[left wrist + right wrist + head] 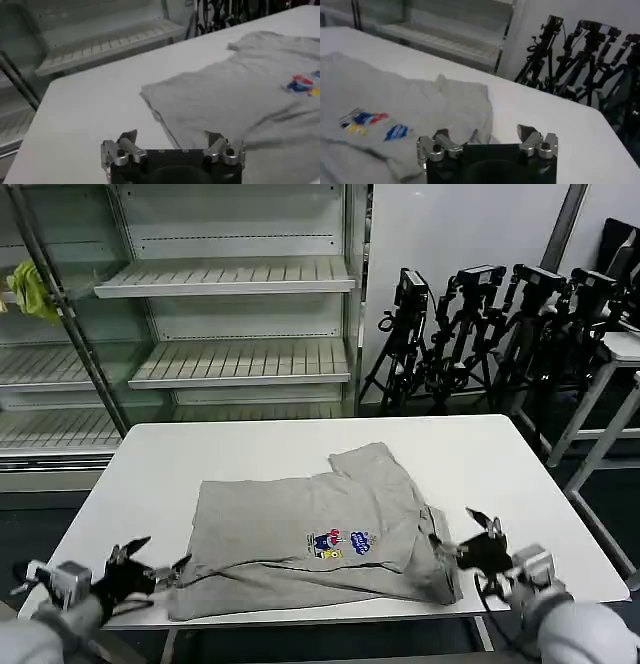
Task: Fold and organize the clothes.
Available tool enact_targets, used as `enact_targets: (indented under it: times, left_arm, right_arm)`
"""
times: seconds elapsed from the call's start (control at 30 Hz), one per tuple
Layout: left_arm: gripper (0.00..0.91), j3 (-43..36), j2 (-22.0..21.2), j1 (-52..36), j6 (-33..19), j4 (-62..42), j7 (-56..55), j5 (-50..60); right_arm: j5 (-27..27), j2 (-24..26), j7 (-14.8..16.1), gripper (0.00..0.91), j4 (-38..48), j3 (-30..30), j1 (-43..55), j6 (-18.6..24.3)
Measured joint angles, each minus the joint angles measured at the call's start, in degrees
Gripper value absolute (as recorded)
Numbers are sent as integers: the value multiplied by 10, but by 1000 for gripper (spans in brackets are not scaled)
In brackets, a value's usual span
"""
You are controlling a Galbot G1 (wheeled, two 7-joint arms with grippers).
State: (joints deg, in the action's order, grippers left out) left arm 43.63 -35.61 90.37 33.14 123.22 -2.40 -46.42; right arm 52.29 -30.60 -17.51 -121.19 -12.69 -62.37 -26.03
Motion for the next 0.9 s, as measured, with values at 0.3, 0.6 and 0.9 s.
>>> enact_targets:
  times: [0.3,0.6,0.9]
  left_arm:
    - [907,-101,7,-160,-1,-100,3,-38]
    - [907,-196,-15,-278,-2,-173,15,-38]
    - [907,-279,-47,-381,-7,-246,25,-26]
  right_arm:
    - [12,-111,43,907,200,170,257,-10]
    - [-20,-238,90,907,412,266,426,-2]
    - [-63,-330,120,907,562,301,504,4]
